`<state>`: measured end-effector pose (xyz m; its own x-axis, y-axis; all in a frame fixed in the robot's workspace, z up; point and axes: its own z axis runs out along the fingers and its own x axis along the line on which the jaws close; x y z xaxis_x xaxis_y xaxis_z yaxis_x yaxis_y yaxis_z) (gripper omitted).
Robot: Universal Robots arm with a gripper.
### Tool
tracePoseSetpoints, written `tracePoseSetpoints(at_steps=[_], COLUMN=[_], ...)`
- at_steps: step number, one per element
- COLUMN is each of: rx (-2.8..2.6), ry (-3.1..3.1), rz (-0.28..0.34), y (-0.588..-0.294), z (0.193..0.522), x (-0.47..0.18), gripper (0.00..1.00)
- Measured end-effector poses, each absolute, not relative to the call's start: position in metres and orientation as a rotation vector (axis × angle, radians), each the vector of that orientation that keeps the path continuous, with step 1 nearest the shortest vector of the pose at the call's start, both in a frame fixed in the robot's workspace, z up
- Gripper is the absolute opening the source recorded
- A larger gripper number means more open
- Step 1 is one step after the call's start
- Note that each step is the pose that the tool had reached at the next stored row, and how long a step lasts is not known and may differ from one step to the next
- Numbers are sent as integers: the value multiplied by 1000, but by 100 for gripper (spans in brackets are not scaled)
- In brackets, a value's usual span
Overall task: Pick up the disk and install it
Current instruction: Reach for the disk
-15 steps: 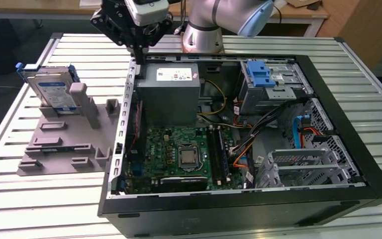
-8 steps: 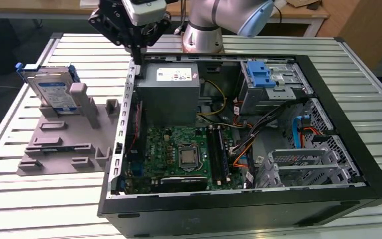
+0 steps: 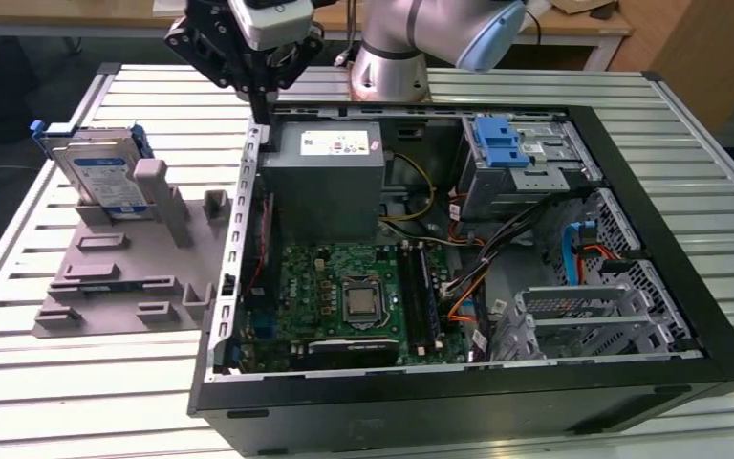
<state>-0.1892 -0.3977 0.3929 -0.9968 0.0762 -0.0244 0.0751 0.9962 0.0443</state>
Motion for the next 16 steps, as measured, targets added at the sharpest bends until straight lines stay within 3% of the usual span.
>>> tracePoseSetpoints(at_steps=[16], rx=[118], ry=[3112], rz=[68], y=[-398], z=[393], x=[-194], gripper=[11])
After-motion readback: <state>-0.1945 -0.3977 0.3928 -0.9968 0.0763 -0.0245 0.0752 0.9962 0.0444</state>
